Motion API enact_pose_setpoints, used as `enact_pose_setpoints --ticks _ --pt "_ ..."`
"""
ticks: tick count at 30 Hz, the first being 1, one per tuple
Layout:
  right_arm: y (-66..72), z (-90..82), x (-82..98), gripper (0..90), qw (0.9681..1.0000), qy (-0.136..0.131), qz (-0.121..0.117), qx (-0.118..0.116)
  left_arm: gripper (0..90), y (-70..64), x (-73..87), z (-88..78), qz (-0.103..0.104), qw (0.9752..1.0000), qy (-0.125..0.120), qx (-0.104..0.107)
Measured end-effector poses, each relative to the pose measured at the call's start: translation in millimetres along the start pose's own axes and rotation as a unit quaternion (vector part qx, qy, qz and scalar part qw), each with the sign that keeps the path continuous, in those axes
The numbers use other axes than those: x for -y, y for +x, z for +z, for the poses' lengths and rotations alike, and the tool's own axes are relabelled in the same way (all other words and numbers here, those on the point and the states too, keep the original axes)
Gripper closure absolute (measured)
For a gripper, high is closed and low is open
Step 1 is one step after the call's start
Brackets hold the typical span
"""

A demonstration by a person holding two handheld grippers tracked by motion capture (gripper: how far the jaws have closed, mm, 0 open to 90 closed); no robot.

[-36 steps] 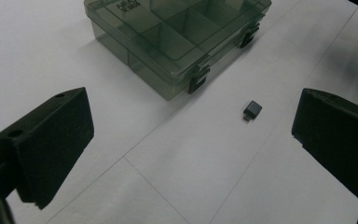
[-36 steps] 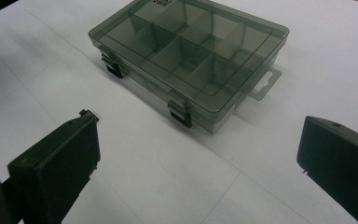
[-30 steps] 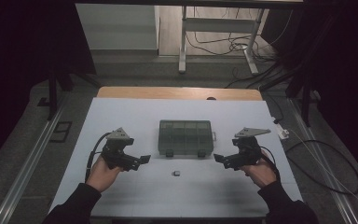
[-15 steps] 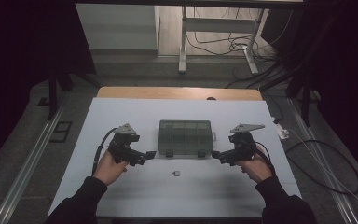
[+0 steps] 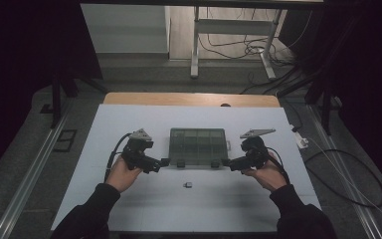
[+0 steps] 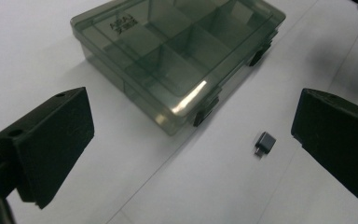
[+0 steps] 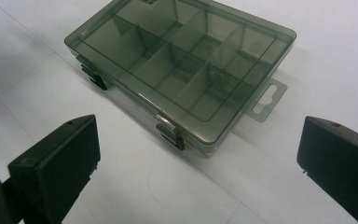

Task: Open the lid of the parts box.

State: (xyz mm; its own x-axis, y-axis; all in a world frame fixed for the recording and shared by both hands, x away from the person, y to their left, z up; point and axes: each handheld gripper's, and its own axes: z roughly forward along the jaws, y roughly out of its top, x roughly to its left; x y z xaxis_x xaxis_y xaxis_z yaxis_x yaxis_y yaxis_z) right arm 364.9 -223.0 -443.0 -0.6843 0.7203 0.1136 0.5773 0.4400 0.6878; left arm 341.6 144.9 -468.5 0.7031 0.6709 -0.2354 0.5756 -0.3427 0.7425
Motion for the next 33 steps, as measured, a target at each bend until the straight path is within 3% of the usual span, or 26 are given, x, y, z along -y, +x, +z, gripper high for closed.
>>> enact_pose_setpoints --ticks 11,19,28,31,33 --pt "-1.1 9.4 -10.3 0.0 0.9998 0.019 -0.009 -0.004 0.0 2.9 -9.2 11.8 -0.001 0.9999 0.009 -0.011" --pt "-0.8 13.4 -10.9 8.3 0.9993 0.025 -0.025 0.007 0.8 5.5 -15.0 18.1 0.003 0.9999 0.005 -0.011" --pt "0.0 14.4 -4.9 30.1 0.9985 0.03 -0.044 0.015 0.0 5.3 -10.3 26.5 0.003 0.9999 0.0 -0.017" --pt "-1.9 15.8 1.2 45.4 0.9982 0.038 -0.046 0.012 0.0 2.8 -7.1 30.5 0.013 0.9996 0.002 -0.024" --pt "-2.6 15.3 1.7 49.6 0.9981 0.038 -0.047 0.011 0.0 2.5 -6.3 31.9 0.017 0.9995 0.004 -0.025"
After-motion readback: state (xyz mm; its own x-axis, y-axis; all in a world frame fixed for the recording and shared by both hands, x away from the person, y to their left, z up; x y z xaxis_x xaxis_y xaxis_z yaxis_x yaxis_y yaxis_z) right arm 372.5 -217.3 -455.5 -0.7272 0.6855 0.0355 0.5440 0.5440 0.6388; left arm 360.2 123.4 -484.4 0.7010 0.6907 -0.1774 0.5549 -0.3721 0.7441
